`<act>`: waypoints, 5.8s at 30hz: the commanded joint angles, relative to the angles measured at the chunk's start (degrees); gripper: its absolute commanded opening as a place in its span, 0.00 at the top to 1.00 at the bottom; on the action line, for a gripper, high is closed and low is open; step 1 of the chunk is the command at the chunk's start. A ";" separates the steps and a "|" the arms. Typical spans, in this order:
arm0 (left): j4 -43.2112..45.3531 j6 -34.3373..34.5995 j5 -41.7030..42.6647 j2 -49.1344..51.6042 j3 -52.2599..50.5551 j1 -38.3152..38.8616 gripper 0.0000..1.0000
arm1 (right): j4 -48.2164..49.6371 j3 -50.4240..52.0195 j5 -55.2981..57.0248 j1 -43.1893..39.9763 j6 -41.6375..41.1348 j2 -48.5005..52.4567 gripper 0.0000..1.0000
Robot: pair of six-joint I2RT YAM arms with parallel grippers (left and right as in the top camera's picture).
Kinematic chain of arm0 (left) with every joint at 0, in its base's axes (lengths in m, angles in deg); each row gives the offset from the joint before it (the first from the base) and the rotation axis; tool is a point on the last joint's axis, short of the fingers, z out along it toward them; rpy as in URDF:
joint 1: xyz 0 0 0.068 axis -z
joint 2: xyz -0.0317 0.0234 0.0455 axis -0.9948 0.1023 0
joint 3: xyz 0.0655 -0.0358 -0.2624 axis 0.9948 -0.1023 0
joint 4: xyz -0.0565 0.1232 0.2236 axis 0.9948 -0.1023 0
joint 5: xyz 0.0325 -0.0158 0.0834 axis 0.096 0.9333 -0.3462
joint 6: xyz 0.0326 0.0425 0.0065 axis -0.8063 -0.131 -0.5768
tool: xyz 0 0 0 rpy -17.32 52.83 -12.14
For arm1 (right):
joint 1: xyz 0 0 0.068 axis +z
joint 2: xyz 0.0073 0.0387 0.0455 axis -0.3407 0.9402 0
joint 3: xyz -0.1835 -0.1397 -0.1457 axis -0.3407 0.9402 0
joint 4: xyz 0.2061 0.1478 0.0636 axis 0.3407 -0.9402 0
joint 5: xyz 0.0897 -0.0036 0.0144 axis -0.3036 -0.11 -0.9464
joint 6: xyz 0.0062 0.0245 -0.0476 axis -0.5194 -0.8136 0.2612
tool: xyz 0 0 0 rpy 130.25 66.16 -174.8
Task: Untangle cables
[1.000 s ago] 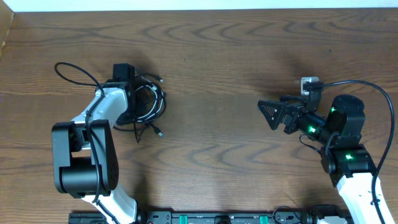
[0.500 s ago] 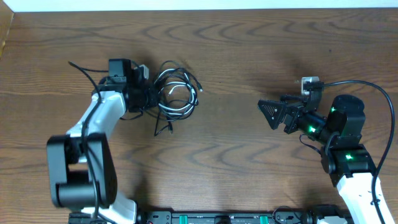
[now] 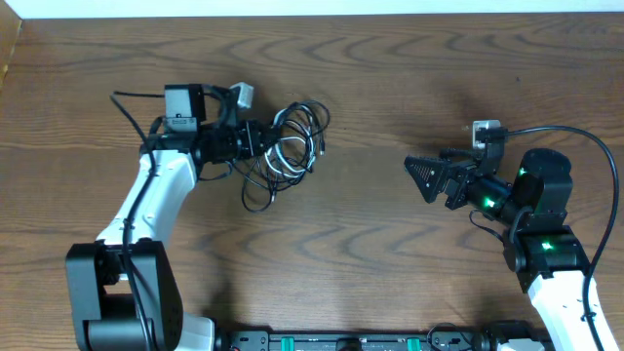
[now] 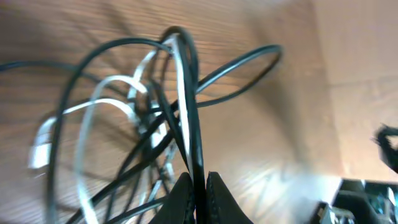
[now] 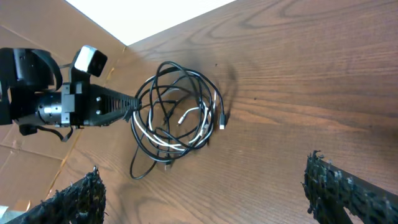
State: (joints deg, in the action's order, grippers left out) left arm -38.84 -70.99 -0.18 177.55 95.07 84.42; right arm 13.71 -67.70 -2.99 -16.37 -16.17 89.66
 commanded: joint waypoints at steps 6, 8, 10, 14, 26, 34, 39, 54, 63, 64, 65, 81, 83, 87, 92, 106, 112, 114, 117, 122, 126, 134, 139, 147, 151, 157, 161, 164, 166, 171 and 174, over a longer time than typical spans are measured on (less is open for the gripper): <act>4.07 3.10 5.16 -1.18 -0.17 4.35 0.93 | -0.07 -0.87 0.04 -0.46 0.44 0.35 0.01; 6.47 6.12 5.16 -1.18 -0.17 5.09 0.93 | -0.17 -0.85 -0.39 -0.33 2.62 1.20 0.01; 9.33 9.38 5.16 -1.18 -0.17 5.68 0.93 | -0.66 -0.83 -0.39 0.31 5.29 2.34 0.01; 12.98 10.69 5.09 -1.18 -0.17 6.60 0.93 | 0.83 -0.83 -0.59 3.34 8.63 6.10 0.01; 13.22 14.05 4.00 -1.16 -0.17 6.86 0.92 | 14.78 -0.83 4.09 15.82 11.93 18.21 0.01; 14.47 19.17 4.00 -1.16 -0.17 6.86 0.93 | 25.92 -0.85 10.25 22.18 10.86 26.56 0.01; 14.47 19.15 4.00 -1.16 -0.17 6.86 0.93 | 35.39 -0.85 17.62 26.01 9.14 32.79 0.01; 14.40 19.17 4.00 -1.16 -0.17 7.37 0.92 | 63.87 -0.90 25.46 33.33 8.09 50.80 0.01; 14.45 19.17 3.98 -1.16 -0.17 9.42 0.93 | 68.89 -1.16 25.57 34.71 8.13 54.60 0.27; 14.43 19.15 4.00 -1.16 -0.17 9.62 0.93 | 68.96 -1.18 25.57 34.71 8.17 54.60 0.34; 14.45 19.15 3.98 -1.16 -0.17 9.81 0.93 | 68.94 -1.16 25.57 34.69 8.61 54.60 0.43; 13.18 16.33 -2.34 -1.16 -0.17 9.64 0.11 | 67.89 -1.16 21.09 33.46 11.15 54.01 0.99; 11.45 14.56 -4.13 -1.16 -0.17 9.64 0.04 | 67.52 -1.16 18.97 32.79 11.19 53.07 0.99; 6.29 11.78 -10.29 -1.16 -0.17 9.64 0.05 | 62.86 -1.16 17.44 31.23 11.96 49.03 0.99; 0.98 9.44 -19.28 -1.16 -0.17 9.66 0.04 | 49.70 -1.16 19.06 29.79 17.14 39.76 0.99; -7.91 8.35 -29.05 -1.16 -0.17 9.66 0.03 | 22.18 -1.16 30.27 29.64 19.50 5.97 0.99; -9.90 8.11 -27.23 -1.16 -0.20 10.14 0.03 | 18.88 -1.16 31.85 29.66 19.47 -1.77 0.99; -10.05 5.46 -24.41 -1.16 -0.20 11.04 0.03 | 19.37 -1.18 31.85 29.66 19.47 -3.23 0.99; -10.05 1.44 -23.19 -1.16 -0.20 13.62 0.03 | 20.61 -1.18 31.74 29.66 19.19 -4.66 0.99; -9.27 -2.16 -23.19 -1.16 -0.20 17.53 0.03 | 23.65 -1.18 30.95 29.88 16.65 -5.01 0.99; -9.09 -2.14 -22.64 -1.16 -0.20 18.75 0.03 | 25.86 -1.18 30.97 29.86 16.65 -5.01 0.99; -4.76 -2.12 -7.74 -1.16 -0.20 19.19 0.03 | 25.73 -1.18 31.19 29.86 16.65 -4.87 0.99; -0.59 -2.10 2.47 -1.16 -0.20 19.17 0.03 | 24.00 -1.16 34.14 29.86 16.65 -4.90 0.99; 3.65 -1.22 3.87 -1.16 -0.20 19.19 0.03 | 24.70 -1.18 31.69 29.88 10.40 -4.90 0.99; 3.96 0.20 -3.98 -1.16 -0.20 19.19 0.03 | 28.24 -1.18 25.83 29.88 8.52 -4.90 0.99; 2.97 1.33 -14.25 -1.16 -0.20 19.19 0.03 | 31.65 -1.18 23.54 29.88 7.02 -4.96 0.99; 0.07 1.33 -24.20 -1.14 -0.20 19.19 0.03 | 33.90 -1.18 23.61 29.86 6.29 -4.96 0.99; -2.36 1.33 -30.56 -0.98 -0.20 19.19 0.03 | 36.41 -1.16 23.61 29.86 5.55 -4.94 0.99; -3.37 1.33 -31.89 -0.98 -0.20 19.19 0.03 | 37.79 -1.18 23.61 29.86 5.22 -4.96 0.99; -8.02 4.35 -48.22 -0.98 -0.20 19.02 0.04 | 38.14 -1.18 25.94 29.62 6.62 -4.94 0.99; -11.54 9.97 -59.52 -0.98 -0.20 18.18 0.04 | 33.70 -1.16 31.36 28.94 8.22 -4.94 0.99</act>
State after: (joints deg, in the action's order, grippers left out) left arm -47.97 -67.37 -42.32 177.44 94.98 103.46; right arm 50.19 -68.23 22.52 13.56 -9.85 85.42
